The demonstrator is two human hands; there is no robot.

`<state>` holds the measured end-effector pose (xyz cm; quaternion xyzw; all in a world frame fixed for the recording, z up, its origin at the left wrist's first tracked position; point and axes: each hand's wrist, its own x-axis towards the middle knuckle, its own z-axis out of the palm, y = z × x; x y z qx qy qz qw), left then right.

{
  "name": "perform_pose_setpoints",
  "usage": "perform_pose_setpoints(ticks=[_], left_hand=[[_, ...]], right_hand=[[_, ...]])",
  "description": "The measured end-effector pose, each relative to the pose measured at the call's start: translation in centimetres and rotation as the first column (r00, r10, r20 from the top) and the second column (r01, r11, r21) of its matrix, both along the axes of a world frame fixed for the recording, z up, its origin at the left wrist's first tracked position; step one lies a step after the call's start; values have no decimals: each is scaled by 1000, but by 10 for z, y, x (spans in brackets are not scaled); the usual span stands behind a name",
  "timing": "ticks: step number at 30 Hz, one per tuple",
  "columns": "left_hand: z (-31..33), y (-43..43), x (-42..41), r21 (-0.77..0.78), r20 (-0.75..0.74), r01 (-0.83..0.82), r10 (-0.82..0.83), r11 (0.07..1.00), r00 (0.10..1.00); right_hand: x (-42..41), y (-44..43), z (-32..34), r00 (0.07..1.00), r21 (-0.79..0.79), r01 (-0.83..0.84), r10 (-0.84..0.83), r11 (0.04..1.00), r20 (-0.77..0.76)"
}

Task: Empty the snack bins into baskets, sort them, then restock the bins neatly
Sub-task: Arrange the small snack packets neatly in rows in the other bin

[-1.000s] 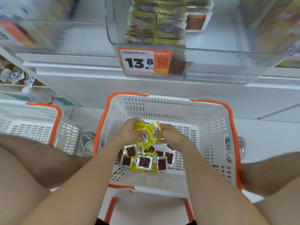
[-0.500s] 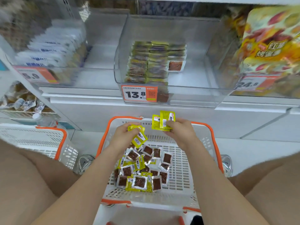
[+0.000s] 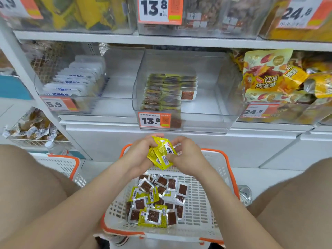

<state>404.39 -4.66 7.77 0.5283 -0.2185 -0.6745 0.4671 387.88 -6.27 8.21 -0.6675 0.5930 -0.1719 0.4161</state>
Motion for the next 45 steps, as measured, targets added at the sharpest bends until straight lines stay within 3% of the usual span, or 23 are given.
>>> perform_pose_setpoints(ticks=[3, 7, 9, 11, 14, 15, 18, 21, 24, 26, 29, 35, 41, 45], left_hand=[[23, 3, -2, -25, 14, 45, -45, 999, 999], [41, 5, -11, -82, -115, -74, 64, 994, 991], [40, 3, -13, -115, -226, -152, 123, 982, 966], [41, 4, -14, -141, -232, -166, 131, 976, 964], [45, 8, -26, -221, -11, -86, 85, 971, 996], [45, 9, -30, -257, 69, -62, 82, 964, 994], [42, 9, -39, -348, 198, -66, 142, 935, 970], [51, 5, -42, -309, 154, -116, 171, 944, 973], [61, 2, -39, -231, 54, -46, 60, 972, 997], [67, 4, -33, -205, 19, 47, -44, 978, 999], [75, 6, -25, -171, -46, 154, -164, 973, 985], [89, 9, -25, -222, -295, 252, -311, 942, 903], [89, 13, -27, -192, -293, 365, -408, 911, 865], [87, 7, -28, -118, -144, 296, -312, 948, 939]], right_hand=[[-1, 2, 28, 960, -159, -238, 207, 958, -189], [4, 11, 42, 959, -115, -262, 245, 958, -143], [3, 11, 43, 989, -43, -147, 146, 988, -28], [1, 10, 46, 968, 132, 27, -59, 991, 242], [-4, 9, 48, 854, 294, 146, -270, 945, 445], [-4, 8, 45, 866, 244, 158, -253, 957, 432], [-9, 6, 43, 979, -174, 95, -60, 980, 197], [-5, 15, 53, 980, -364, -154, 188, 918, 59], [1, 26, 55, 953, -494, -293, 289, 818, -87], [-5, 25, 60, 928, -486, -370, 341, 792, -151], [-19, 17, 75, 902, -461, -422, 414, 781, -124], [-27, 11, 87, 932, -478, -316, 363, 820, 7], [-20, 14, 88, 943, -541, -237, 324, 807, 72], [-29, 15, 96, 886, -476, -371, 458, 798, 78]])
